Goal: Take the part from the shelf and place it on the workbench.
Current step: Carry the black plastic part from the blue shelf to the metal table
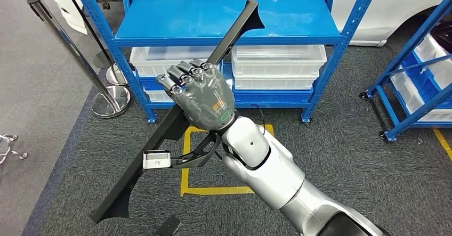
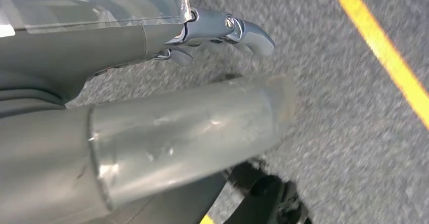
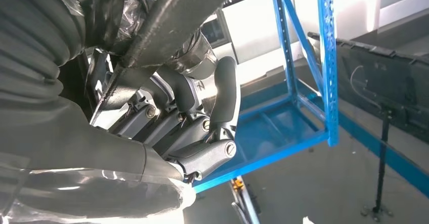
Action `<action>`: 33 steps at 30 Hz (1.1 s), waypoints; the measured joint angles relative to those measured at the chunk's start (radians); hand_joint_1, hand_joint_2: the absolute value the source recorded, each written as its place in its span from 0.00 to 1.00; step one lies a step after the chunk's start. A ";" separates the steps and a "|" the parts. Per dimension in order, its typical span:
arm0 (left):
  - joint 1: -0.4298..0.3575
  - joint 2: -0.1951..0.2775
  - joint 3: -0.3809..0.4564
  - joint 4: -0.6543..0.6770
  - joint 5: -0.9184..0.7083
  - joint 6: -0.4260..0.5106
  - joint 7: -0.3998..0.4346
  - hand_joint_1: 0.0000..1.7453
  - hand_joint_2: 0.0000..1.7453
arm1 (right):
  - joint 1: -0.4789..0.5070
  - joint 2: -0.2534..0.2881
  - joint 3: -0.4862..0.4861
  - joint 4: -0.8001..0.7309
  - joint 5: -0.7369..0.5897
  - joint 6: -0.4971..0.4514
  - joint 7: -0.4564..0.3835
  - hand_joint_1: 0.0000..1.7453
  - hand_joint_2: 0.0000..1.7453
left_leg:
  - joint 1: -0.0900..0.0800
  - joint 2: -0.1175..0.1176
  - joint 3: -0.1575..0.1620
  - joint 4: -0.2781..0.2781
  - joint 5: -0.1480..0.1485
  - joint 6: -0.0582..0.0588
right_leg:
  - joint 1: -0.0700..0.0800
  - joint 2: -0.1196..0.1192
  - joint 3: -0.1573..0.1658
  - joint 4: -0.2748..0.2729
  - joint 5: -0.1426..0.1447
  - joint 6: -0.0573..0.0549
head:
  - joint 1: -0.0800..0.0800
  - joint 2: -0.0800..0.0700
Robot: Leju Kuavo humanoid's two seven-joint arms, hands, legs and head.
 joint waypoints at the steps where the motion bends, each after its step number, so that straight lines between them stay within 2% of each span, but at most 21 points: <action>1: 0.000 0.000 0.000 0.000 0.000 0.000 0.000 0.00 0.00 | 0.000 0.000 0.000 0.000 0.000 0.000 0.000 1.00 1.00 | 0.000 0.000 -0.016 0.063 -0.047 -0.004 | 0.001 -0.001 -0.012 0.000 0.010 -0.004 | 0.000 0.000; 2: 0.000 0.000 0.000 0.000 0.000 0.000 0.000 0.00 0.00 | 0.000 0.000 0.000 0.001 0.000 0.000 0.000 1.00 1.00 | 0.001 0.000 -0.029 0.125 -0.082 -0.007 | 0.003 -0.001 -0.025 0.000 0.020 -0.005 | 0.000 0.000; 3: 0.000 0.000 0.000 0.000 0.000 0.000 0.000 0.00 0.00 | 0.000 0.000 0.000 0.003 0.000 0.000 0.000 1.00 1.00 | 0.001 0.000 -0.033 0.171 -0.097 -0.008 | 0.004 -0.002 -0.039 0.001 0.030 -0.006 | 0.000 0.000; 4: 0.000 0.000 0.000 0.000 0.000 0.000 0.000 0.00 0.00 | 0.000 0.000 0.000 0.005 0.000 0.000 0.000 1.00 1.00 | 0.001 0.000 -0.021 0.184 -0.089 -0.008 | 0.005 -0.002 -0.052 0.003 0.040 -0.006 | 0.000 0.000; 6: -0.001 0.000 0.000 0.000 0.001 0.000 0.000 0.00 0.00 | 0.000 0.000 0.000 0.008 0.000 0.000 0.000 1.00 1.00 | 0.000 0.000 0.054 0.108 -0.039 -0.002 | 0.006 -0.002 -0.077 0.007 0.058 -0.003 | 0.000 0.000; 8: -0.003 0.000 0.000 0.000 0.001 0.000 0.000 0.00 0.00 | 0.000 0.001 0.000 0.008 0.000 0.000 0.000 1.00 1.00 | -0.004 -0.001 0.153 -0.035 -0.026 0.008 | 0.007 -0.001 -0.094 0.009 0.076 0.003 | 0.000 0.000; 9: -0.004 0.000 0.000 0.000 0.001 0.000 0.000 0.00 0.00 | -0.001 0.002 0.000 0.008 0.000 0.001 0.000 1.00 1.00 | -0.007 -0.002 0.183 -0.086 -0.030 0.013 | 0.007 -0.001 -0.098 0.008 0.085 0.008 | 0.000 0.000; 11: -0.004 0.000 0.000 0.000 0.002 0.000 0.000 0.00 0.00 | -0.002 0.003 0.000 0.007 -0.001 0.002 0.000 1.00 1.00 | -0.013 -0.003 0.197 -0.125 -0.032 0.022 | 0.005 -0.002 -0.099 -0.002 0.106 0.020 | 0.000 0.000; 13: -0.004 0.000 0.000 0.000 0.002 0.000 0.000 0.00 0.00 | -0.002 0.004 0.000 0.008 -0.001 0.003 0.001 1.00 1.00 | -0.009 0.001 0.187 -0.136 -0.006 0.036 | 0.005 0.001 -0.105 -0.001 0.102 0.032 | 0.000 0.000; 15: -0.005 0.000 0.000 0.000 0.002 0.001 0.001 0.00 0.00 | -0.003 0.004 0.000 0.008 -0.006 0.003 0.002 1.00 1.00 | -0.005 0.006 0.168 -0.145 0.023 0.049 | 0.004 0.004 -0.127 0.062 0.024 0.040 | 0.001 0.000; 17: -0.006 0.001 0.000 0.000 0.005 0.004 0.002 0.00 0.00 | -0.002 0.004 0.000 0.008 -0.017 0.003 0.001 1.00 1.00 | -0.007 0.008 0.135 -0.143 0.048 0.055 | 0.002 0.005 -0.156 0.187 -0.074 0.046 | 0.001 0.000; 18: -0.005 0.001 0.000 0.000 0.006 0.005 0.002 0.00 0.00 | -0.002 0.003 0.000 0.008 -0.022 0.003 0.000 1.00 1.00 | -0.008 0.008 0.118 -0.140 0.059 0.054 | 0.000 0.005 -0.163 0.244 -0.093 0.049 | 0.001 0.000; 20: -0.005 0.002 0.000 0.000 0.008 0.006 0.001 0.00 0.00 | -0.001 0.002 0.000 0.008 -0.029 0.006 -0.002 1.00 1.00 | -0.008 0.009 0.082 -0.130 0.079 0.050 | -0.005 0.005 -0.138 0.280 -0.063 0.053 | 0.001 0.000; 21: -0.004 0.003 0.000 0.000 0.008 0.006 0.001 0.00 0.00 | -0.002 0.002 0.000 0.007 -0.033 0.010 -0.003 1.00 1.00 | -0.008 0.009 0.064 -0.124 0.088 0.047 | -0.008 0.004 -0.099 0.246 -0.037 0.054 | 0.001 0.000; 22: -0.004 0.002 0.000 -0.001 0.010 0.006 0.001 0.00 0.00 | -0.003 0.002 0.000 0.007 -0.037 0.014 -0.005 1.00 1.00 | -0.007 0.009 0.049 -0.116 0.095 0.043 | -0.010 0.004 -0.049 0.187 -0.029 0.053 | 0.000 0.000; 24: -0.004 0.002 0.000 -0.001 0.014 0.006 -0.001 0.00 0.00 | -0.007 0.005 0.000 0.007 -0.043 0.019 -0.007 1.00 1.00 | -0.008 0.007 0.027 -0.102 0.108 0.032 | -0.007 0.007 0.041 0.060 -0.054 0.047 | 0.000 0.000; 25: -0.003 0.002 0.001 -0.001 0.016 0.007 -0.001 0.00 0.00 | -0.009 0.007 0.000 0.007 -0.044 0.020 -0.008 1.00 1.00 | -0.008 0.007 0.021 -0.099 0.116 0.025 | -0.003 0.009 0.060 0.025 -0.071 0.041 | 0.000 0.000; 27: -0.002 0.000 0.001 -0.001 0.018 0.007 -0.001 0.00 0.00 | -0.012 0.008 0.000 0.008 -0.045 0.021 -0.009 1.00 1.00 | -0.005 0.006 0.015 -0.100 0.131 0.012 | 0.002 0.008 0.059 0.008 -0.064 0.026 | 0.000 0.000; 29: 0.001 -0.001 0.001 -0.001 0.019 0.007 -0.001 0.00 0.00 | -0.014 0.009 0.000 0.009 -0.046 0.022 -0.009 1.00 1.00 | 0.000 0.004 0.000 -0.076 0.098 0.001 | 0.002 0.004 0.044 0.002 -0.042 0.007 | 0.000 0.000; 32: 0.002 -0.002 0.001 -0.001 0.019 0.006 -0.001 0.00 0.00 | -0.016 0.011 0.000 0.010 -0.050 0.025 -0.009 1.00 1.00 | 0.002 0.002 -0.041 0.081 -0.046 -0.009 | 0.003 0.001 0.003 0.001 -0.006 -0.008 | 0.000 0.000; 33: 0.002 -0.002 0.001 -0.001 0.018 0.006 0.000 0.00 0.00 | -0.016 0.011 0.000 0.010 -0.052 0.026 -0.009 1.00 1.00 | 0.003 0.002 -0.049 0.139 -0.073 -0.010 | 0.005 0.001 -0.013 0.002 0.006 -0.008 | 0.000 0.000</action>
